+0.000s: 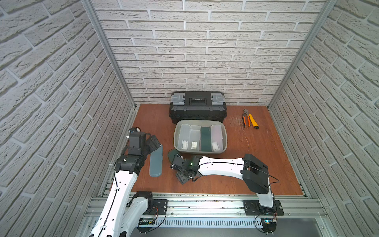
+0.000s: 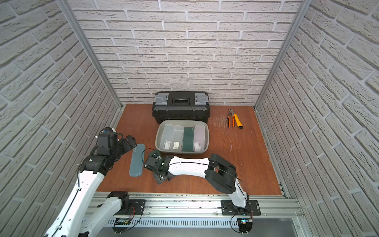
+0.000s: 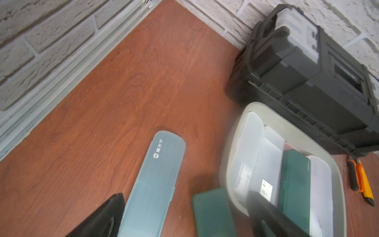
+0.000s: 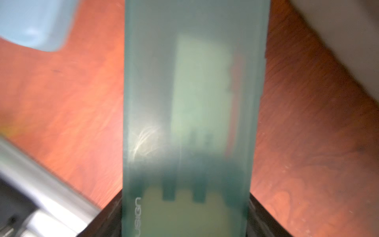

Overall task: Put the pencil case into the storage box
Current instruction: Pick up the pencil case from the center of the board, then place the pencil case at the storage box.

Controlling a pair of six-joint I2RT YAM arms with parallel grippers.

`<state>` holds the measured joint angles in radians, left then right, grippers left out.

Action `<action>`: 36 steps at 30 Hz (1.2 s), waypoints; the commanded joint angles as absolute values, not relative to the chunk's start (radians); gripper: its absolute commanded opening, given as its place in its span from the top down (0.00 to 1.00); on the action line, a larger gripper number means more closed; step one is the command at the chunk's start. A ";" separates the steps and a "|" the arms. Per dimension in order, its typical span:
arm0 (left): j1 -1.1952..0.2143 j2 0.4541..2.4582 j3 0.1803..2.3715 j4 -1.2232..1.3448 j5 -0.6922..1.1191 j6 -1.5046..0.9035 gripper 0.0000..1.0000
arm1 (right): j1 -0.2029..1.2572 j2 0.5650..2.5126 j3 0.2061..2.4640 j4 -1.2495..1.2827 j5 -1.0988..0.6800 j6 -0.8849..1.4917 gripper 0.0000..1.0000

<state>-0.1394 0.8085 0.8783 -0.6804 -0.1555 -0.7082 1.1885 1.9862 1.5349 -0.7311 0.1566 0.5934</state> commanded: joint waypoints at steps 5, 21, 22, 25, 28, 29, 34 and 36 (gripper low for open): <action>-0.209 0.803 0.997 -0.675 -0.188 -0.669 0.01 | 1.164 1.827 1.594 -0.730 0.122 0.548 0.54; -0.438 1.064 1.081 -0.430 -0.034 -0.633 0.01 | 0.904 1.736 1.564 -0.720 0.247 0.578 0.56; -0.450 1.075 1.072 -0.413 -0.037 -0.643 0.02 | 0.884 1.747 1.563 -0.719 0.246 0.589 0.56; -0.466 1.107 1.053 -0.400 -0.037 -0.675 0.01 | 0.837 1.794 1.568 -0.724 0.241 0.621 0.57; -0.484 1.124 1.032 -0.407 -0.047 -0.685 0.01 | 0.805 1.846 1.574 -0.722 0.243 0.655 0.59; -0.489 1.123 1.023 -0.408 -0.051 -0.689 0.01 | 0.798 1.860 1.574 -0.715 0.235 0.667 0.60; -0.500 1.102 0.957 -0.394 -0.068 -0.719 0.02 | 0.785 1.956 1.591 -0.674 0.203 0.719 0.63; -0.502 1.091 0.938 -0.396 -0.076 -0.724 0.02 | 0.786 1.968 1.587 -0.653 0.201 0.746 0.63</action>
